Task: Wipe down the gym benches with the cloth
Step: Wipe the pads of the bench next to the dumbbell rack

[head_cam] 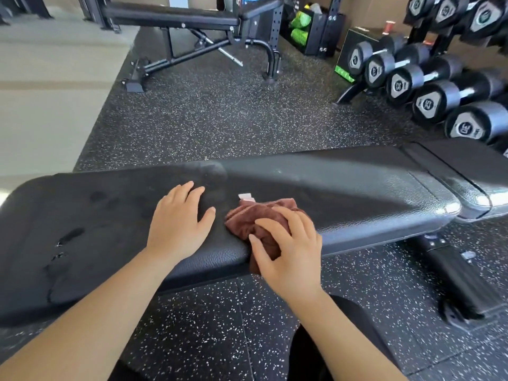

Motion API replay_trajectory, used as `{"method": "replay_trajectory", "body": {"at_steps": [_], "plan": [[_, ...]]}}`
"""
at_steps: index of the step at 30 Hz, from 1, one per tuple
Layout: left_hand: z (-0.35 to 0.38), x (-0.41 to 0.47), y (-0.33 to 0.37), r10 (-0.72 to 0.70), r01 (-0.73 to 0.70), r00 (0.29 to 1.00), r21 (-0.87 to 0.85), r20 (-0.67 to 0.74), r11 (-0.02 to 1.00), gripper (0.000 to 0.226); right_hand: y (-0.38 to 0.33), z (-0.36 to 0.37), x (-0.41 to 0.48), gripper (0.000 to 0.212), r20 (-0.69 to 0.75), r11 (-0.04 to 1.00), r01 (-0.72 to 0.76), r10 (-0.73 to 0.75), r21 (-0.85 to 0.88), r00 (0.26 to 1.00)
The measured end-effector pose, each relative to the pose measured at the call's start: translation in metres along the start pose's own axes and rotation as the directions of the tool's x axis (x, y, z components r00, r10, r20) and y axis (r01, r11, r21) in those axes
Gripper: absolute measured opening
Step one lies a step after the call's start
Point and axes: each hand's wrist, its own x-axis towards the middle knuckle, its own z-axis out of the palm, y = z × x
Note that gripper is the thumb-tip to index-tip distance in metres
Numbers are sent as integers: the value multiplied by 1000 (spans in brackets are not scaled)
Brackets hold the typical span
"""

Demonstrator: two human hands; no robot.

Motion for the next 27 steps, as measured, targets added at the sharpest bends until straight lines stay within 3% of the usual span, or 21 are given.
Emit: {"method": "replay_trajectory", "body": {"at_steps": [6, 9, 19, 24, 27], "plan": [[-11, 6, -13, 21, -19, 999, -89, 28, 996, 49, -6, -6, 38, 50, 261, 999, -44, 34, 31, 965], [-13, 3, -21, 54, -54, 999, -40, -5, 998, 47, -9, -5, 37, 58, 280, 996, -90, 93, -25, 955], [-7, 0, -24, 48, -51, 997, -44, -61, 998, 45, -28, 1, 14, 25, 160, 1000, -5, 1, 28, 987], [-5, 2, -27, 46, -52, 996, -65, -81, 997, 44, -33, 19, 76, 20, 319, 988, -150, 132, 31, 939], [-3, 1, -28, 38, -42, 998, -74, -57, 996, 45, -39, 22, 85, 21, 369, 988, -156, 151, -16, 917]]}}
